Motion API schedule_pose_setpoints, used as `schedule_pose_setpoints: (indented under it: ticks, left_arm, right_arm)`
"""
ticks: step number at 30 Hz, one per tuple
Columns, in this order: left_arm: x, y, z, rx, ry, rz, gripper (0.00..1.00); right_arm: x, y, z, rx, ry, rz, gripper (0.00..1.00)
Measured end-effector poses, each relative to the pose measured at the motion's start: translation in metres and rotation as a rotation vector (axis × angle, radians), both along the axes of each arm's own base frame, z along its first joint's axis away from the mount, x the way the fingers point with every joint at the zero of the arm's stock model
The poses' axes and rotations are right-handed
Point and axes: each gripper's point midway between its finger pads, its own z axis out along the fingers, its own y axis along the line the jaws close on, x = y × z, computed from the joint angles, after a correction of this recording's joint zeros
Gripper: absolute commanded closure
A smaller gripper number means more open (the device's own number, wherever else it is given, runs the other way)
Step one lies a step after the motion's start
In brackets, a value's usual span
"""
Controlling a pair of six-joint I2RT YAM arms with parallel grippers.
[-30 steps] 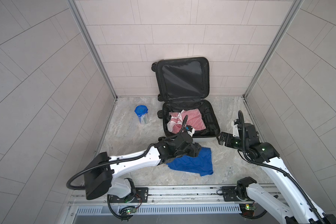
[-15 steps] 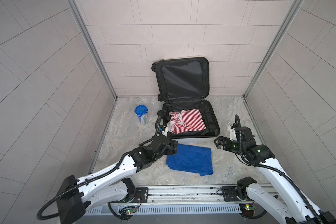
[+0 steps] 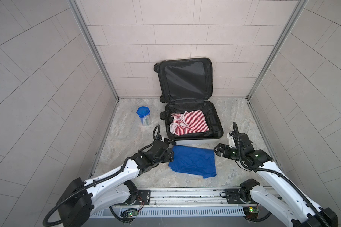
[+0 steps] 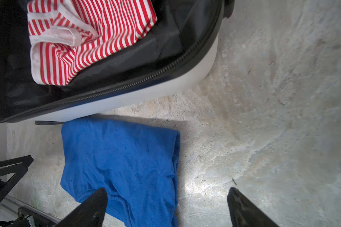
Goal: Pack the luggage
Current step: 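Lower both grippers onto opposite near corners of the blue cloth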
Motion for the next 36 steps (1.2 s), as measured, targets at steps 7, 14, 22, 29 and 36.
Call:
schedule_pose_setpoints:
  ticks: [7, 14, 22, 29, 36]
  left_arm:
    - [-0.002, -0.015, -0.026, -0.013, 0.071, -0.032, 0.25]
    - [-0.007, -0.027, -0.048, -0.019, 0.15, -0.075, 0.31]
    - [-0.005, -0.046, -0.054, -0.078, 0.164, -0.123, 0.36]
    - [-0.006, -0.049, -0.054, -0.106, 0.157, -0.134, 0.38]
    - [-0.013, -0.054, -0.054, -0.111, 0.154, -0.158, 0.4]
  right_arm:
    - [-0.012, 0.006, -0.028, 0.006, 0.06, 0.012, 0.06]
    - [-0.02, 0.015, -0.047, 0.022, 0.099, 0.026, 0.06]
    - [-0.025, 0.025, -0.06, 0.033, 0.135, 0.045, 0.06]
    - [-0.031, 0.03, -0.071, 0.053, 0.15, 0.052, 0.06]
    - [-0.03, 0.034, -0.071, 0.085, 0.127, 0.041, 0.06]
